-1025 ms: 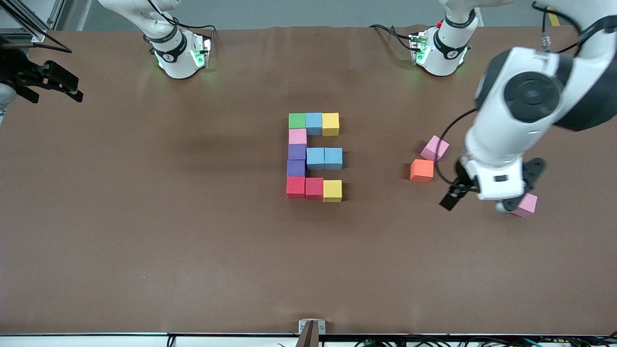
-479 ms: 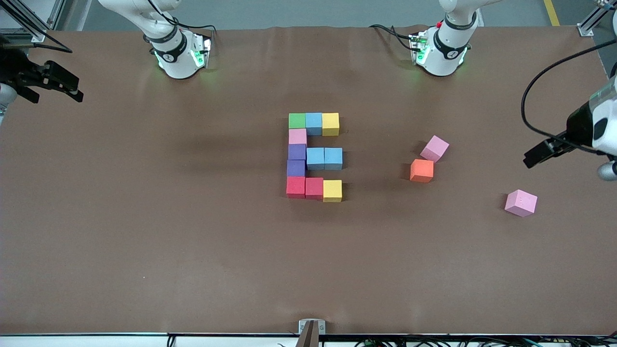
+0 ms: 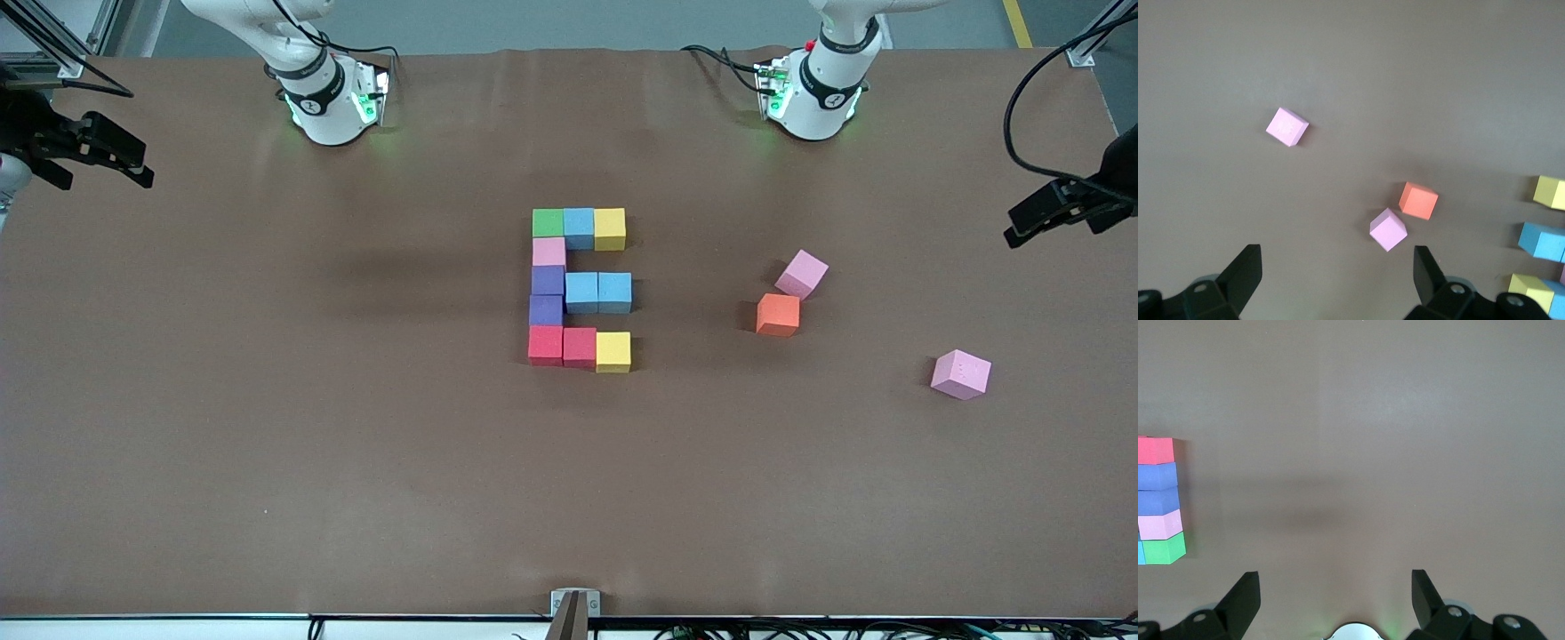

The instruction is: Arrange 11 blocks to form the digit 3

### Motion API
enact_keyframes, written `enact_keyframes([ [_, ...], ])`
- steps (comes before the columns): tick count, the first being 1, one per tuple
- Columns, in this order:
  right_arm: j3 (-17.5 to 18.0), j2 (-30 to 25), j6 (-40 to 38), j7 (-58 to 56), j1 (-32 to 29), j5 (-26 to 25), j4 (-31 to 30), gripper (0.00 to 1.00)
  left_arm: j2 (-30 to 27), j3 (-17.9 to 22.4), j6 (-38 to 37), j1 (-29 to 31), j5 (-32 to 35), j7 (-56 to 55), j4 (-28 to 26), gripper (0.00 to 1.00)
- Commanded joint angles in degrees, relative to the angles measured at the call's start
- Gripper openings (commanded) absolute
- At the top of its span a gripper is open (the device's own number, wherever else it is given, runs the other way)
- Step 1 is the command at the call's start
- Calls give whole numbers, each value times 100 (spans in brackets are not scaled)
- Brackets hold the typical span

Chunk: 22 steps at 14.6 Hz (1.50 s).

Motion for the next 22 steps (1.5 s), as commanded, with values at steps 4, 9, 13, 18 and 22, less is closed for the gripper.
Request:
enact_keyframes([
  [4,26,-103,-31,-37,29,-71,-74,100,-188,-60,-53,-111,-82,123,-117,100],
  [9,17,-103,-40,-46,12,-71,-101,100,-30,-78,-53,-129,23,53,59,100],
  [13,0,-103,-66,-19,-32,-71,-109,100,-21,-157,-97,-120,33,88,59,100],
  [18,0,-103,-66,-2,-23,-123,-109,100,14,-148,-97,-129,33,62,50,100],
  [22,8,-103,-49,7,-14,-150,-109,100,14,-157,-97,-111,41,44,41,100],
])
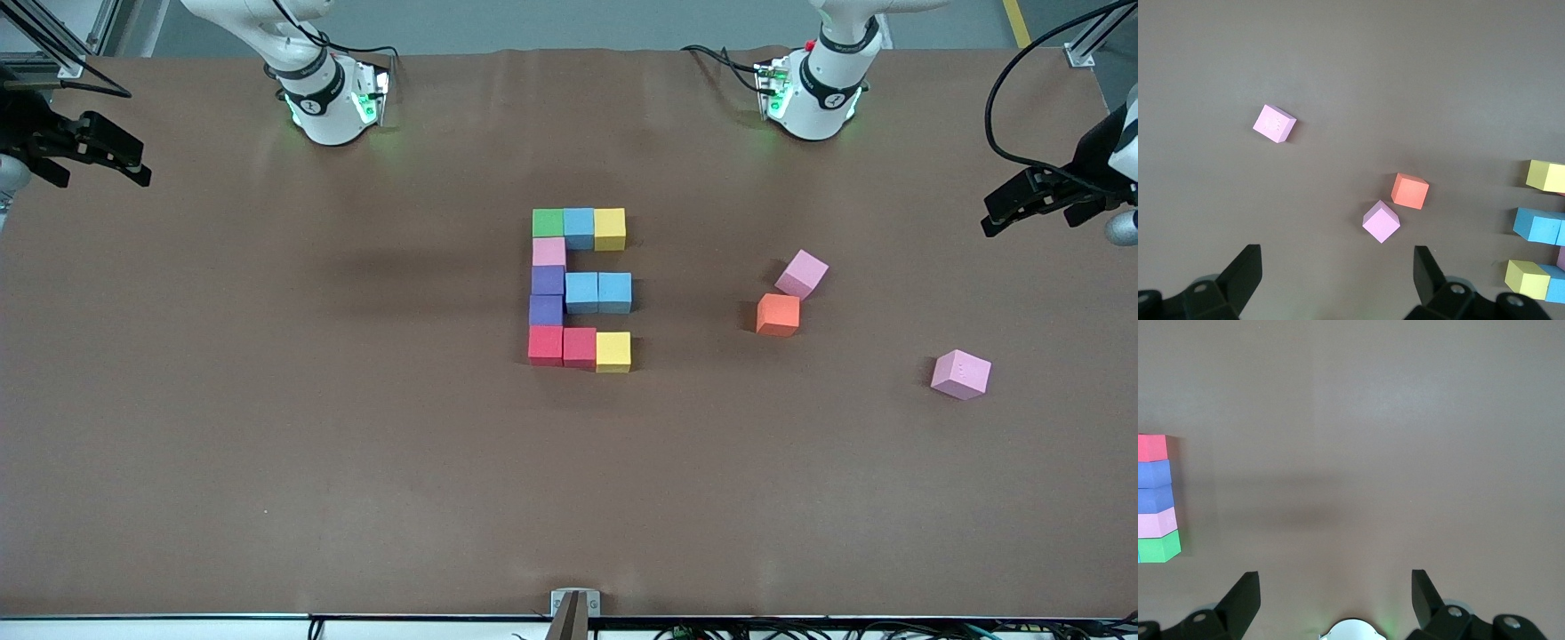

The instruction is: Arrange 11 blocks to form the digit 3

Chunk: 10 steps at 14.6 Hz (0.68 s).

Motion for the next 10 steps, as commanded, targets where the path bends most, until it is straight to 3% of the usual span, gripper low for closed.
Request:
enact_keyframes([
  [1,34,-103,11,7,-21,-80,-107,100,32,-7,-88,8,52,51,81,100],
  [10,34,-103,19,16,-12,-80,-107,100,32,2,-211,-1,52,69,90,100],
])
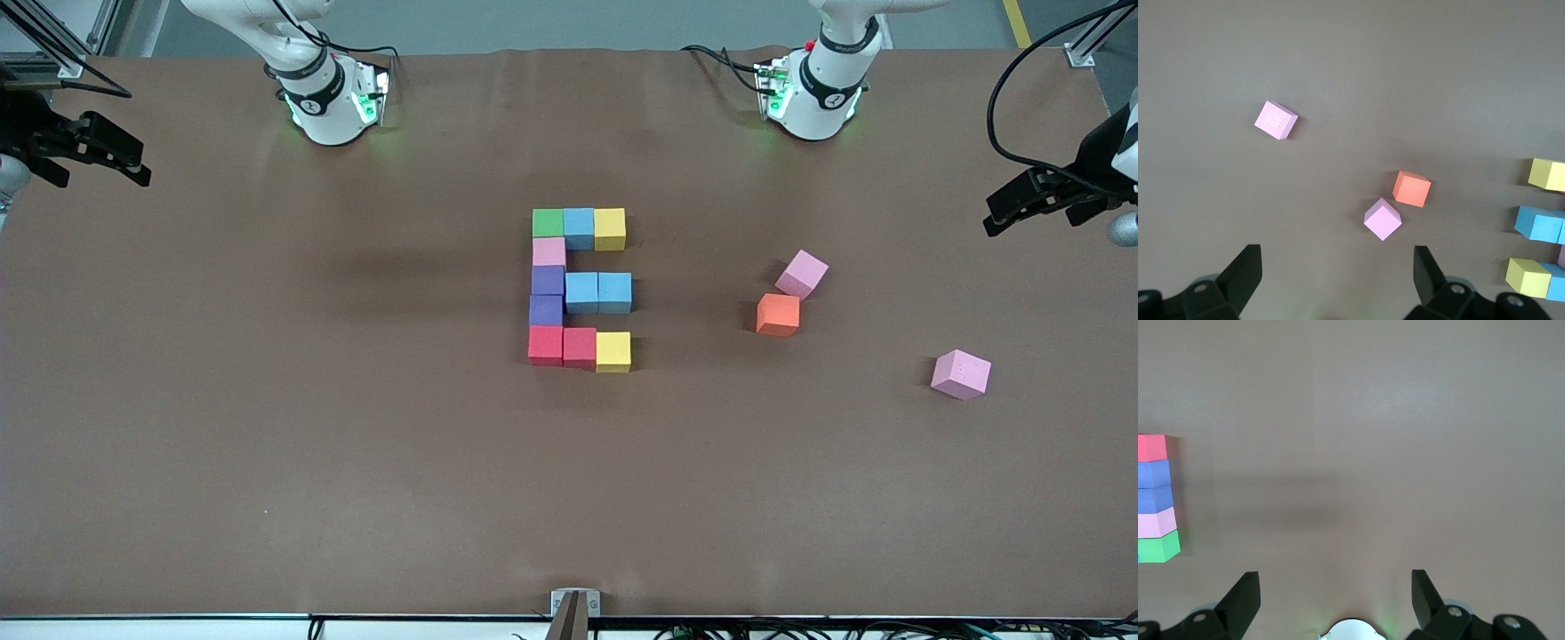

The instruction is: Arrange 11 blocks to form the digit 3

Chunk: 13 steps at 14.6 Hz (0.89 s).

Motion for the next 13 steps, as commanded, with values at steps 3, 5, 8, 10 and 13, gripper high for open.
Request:
enact_keyframes([
  [3,31,-103,63,14,-21,-75,-106,100,27,-22,-174,-41,52,42,90,100],
  [5,31,-103,46,14,-21,-75,-106,100,27,-135,-174,-24,43,51,81,100],
  [8,31,-103,28,14,-21,-66,-106,100,18,-171,-209,-32,43,95,72,100],
  [10,31,-103,28,14,-21,-75,-98,100,10,-267,-297,-15,43,112,81,100],
  [13,31,-103,19,14,-21,-75,-98,100,-8,-320,-306,-24,43,165,72,100],
])
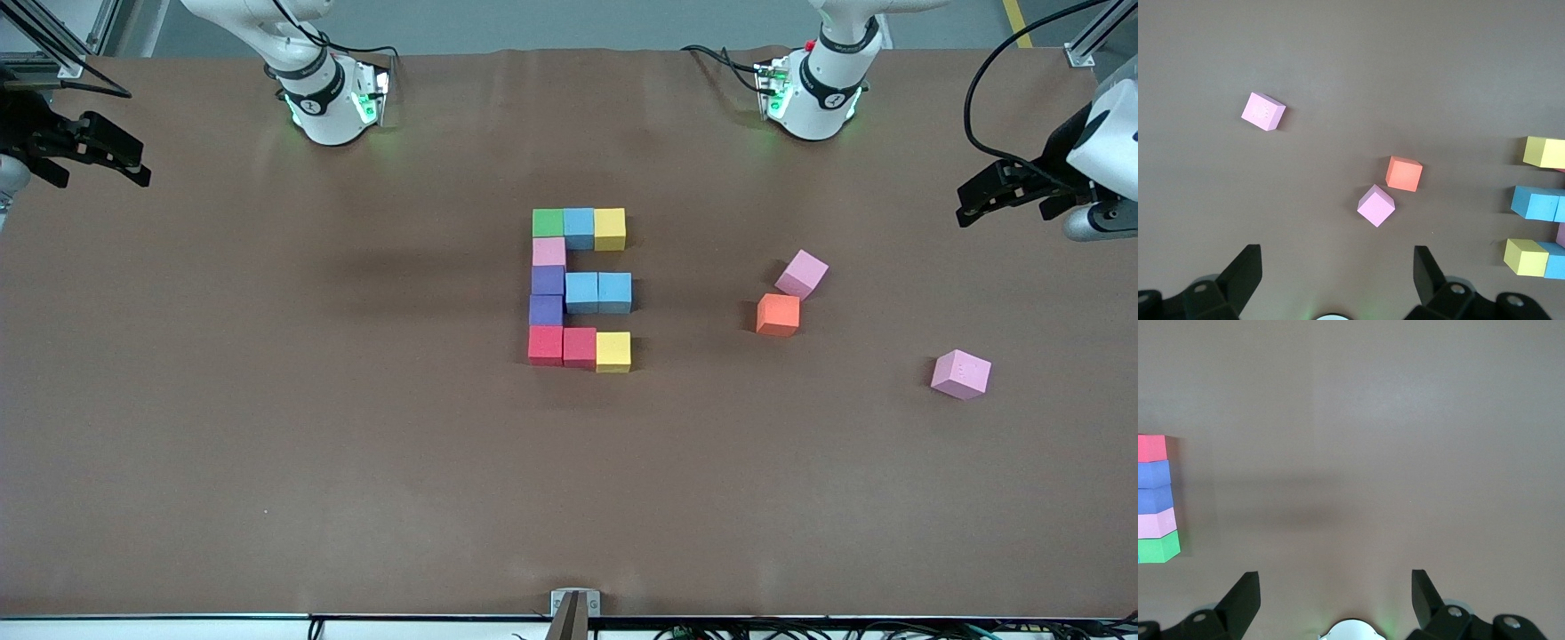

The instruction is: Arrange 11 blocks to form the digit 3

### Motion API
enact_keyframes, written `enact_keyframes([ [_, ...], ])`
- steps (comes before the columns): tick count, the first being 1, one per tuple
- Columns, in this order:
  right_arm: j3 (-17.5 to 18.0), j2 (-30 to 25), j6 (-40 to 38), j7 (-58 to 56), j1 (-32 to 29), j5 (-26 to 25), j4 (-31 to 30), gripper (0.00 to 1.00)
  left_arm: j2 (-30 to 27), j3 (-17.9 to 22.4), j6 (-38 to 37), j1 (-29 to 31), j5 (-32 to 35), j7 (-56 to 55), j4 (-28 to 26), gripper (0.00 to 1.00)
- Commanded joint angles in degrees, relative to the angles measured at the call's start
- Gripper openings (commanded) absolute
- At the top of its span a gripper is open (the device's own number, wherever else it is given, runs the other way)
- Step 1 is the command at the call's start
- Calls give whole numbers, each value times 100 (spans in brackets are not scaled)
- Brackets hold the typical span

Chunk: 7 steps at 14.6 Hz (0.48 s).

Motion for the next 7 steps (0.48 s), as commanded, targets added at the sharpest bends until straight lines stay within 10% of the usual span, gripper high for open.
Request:
enact_keyframes([
  [1,31,-103,22,6,-12,-73,-98,100,-17,-74,-123,10,43,135,72,100],
  [7,31,-94,40,-3,-21,-73,-98,100,-17,-92,-123,10,43,153,81,100],
])
